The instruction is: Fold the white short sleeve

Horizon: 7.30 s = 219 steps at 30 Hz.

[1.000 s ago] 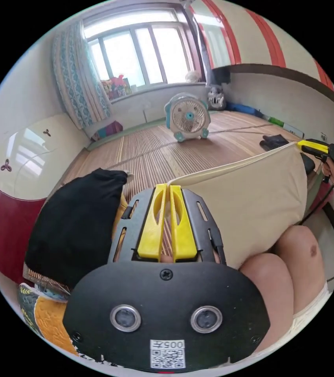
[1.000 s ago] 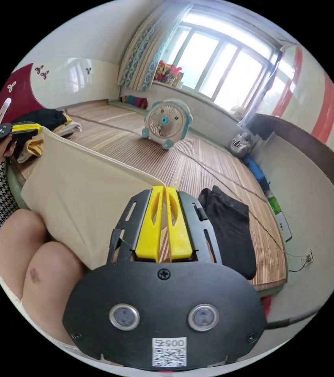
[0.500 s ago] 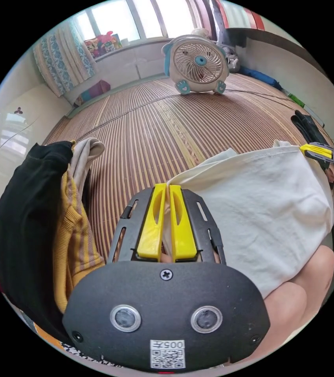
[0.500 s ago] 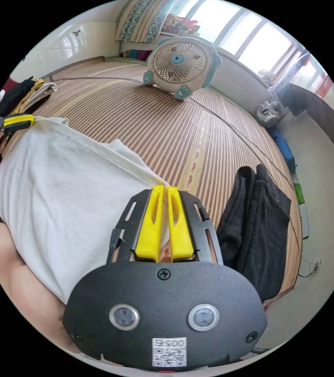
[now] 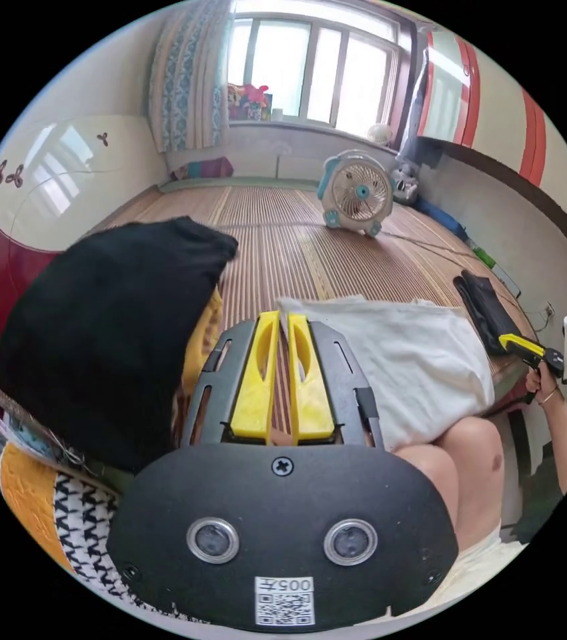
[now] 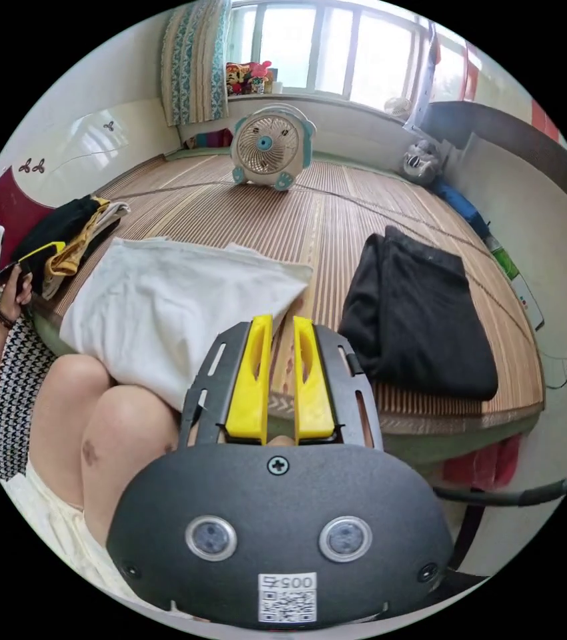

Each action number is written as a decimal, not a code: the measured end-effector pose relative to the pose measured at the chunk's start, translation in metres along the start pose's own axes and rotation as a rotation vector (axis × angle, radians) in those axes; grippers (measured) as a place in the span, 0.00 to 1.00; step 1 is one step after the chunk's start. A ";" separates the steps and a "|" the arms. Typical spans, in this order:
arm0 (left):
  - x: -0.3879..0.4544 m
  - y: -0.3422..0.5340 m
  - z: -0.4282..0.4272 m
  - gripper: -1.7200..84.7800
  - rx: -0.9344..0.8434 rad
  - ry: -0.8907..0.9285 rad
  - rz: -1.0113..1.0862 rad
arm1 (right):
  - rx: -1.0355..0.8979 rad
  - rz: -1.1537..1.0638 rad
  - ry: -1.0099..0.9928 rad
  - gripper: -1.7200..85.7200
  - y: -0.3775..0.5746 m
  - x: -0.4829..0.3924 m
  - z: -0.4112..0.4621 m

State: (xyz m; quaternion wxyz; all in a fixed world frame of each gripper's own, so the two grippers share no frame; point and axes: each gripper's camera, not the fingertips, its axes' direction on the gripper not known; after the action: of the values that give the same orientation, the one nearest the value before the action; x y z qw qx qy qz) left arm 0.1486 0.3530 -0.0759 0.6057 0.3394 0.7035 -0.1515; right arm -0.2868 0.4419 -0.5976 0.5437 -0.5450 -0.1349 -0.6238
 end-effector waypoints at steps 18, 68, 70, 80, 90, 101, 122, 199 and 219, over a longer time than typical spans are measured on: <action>0.060 0.100 0.058 0.03 -0.293 -0.040 0.138 | -0.100 0.088 0.001 0.00 0.060 0.022 -0.016; 0.142 0.087 -0.040 0.03 -0.134 0.117 -0.004 | -0.103 0.191 -0.176 0.00 0.088 0.031 -0.064; 0.169 0.087 -0.029 0.05 -0.200 0.206 0.024 | -0.115 0.187 -0.167 0.00 0.092 0.025 -0.060; 0.218 0.103 0.065 0.03 -0.413 0.194 -0.110 | -0.082 0.190 -0.182 0.00 0.099 0.004 -0.071; 0.215 0.101 0.055 0.01 -0.467 0.205 -0.074 | -0.070 0.200 -0.161 0.00 0.094 -0.025 -0.075; 0.079 0.120 -0.096 0.01 -0.098 0.264 -0.150 | -0.104 0.263 -0.105 0.00 0.073 -0.073 -0.069; -0.050 0.195 -0.129 0.02 -0.106 0.080 -0.332 | -0.192 -0.532 -0.092 0.05 0.001 -0.476 -0.011; 0.038 0.102 0.030 0.09 -0.380 0.224 -0.192 | -0.155 0.117 -0.239 0.00 0.078 -0.177 0.080; 0.055 0.100 0.043 0.15 -0.305 0.179 -0.130 | -0.135 0.203 -0.385 0.11 0.068 -0.126 0.066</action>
State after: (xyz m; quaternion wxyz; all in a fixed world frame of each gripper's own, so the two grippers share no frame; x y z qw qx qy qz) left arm 0.2453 0.4145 -0.1185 0.5740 0.2096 0.7899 -0.0510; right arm -0.2187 0.5343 -0.7065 0.5302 -0.7000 -0.1387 -0.4579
